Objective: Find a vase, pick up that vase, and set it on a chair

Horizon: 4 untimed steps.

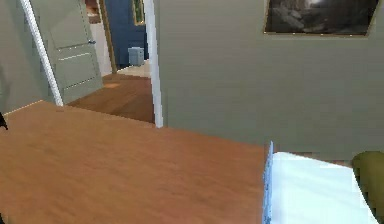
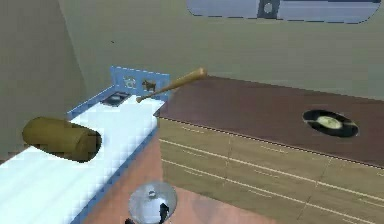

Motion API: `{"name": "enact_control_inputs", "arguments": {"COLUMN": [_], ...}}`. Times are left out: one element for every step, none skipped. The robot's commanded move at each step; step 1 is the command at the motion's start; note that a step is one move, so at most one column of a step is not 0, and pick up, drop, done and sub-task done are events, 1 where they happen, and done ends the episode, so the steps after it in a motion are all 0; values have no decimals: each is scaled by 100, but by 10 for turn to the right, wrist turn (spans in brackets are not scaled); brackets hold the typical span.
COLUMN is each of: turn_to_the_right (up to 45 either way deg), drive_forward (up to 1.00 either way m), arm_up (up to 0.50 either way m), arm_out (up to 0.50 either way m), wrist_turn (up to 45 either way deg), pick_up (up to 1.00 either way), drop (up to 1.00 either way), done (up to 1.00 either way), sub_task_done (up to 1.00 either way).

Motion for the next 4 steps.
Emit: {"name": "enact_control_inputs", "arguments": {"turn_to_the_right": [0, -240, 0, -450], "drive_forward": [15, 0, 80, 0], "arm_up": [0, 0, 0, 0], "arm_out": [0, 0, 0, 0], "wrist_turn": [0, 0, 0, 0], "pick_up": [0, 0, 0, 0], "drop": [0, 0, 0, 0], "done": [0, 0, 0, 0], "sub_task_done": [0, 0, 0, 0]}}
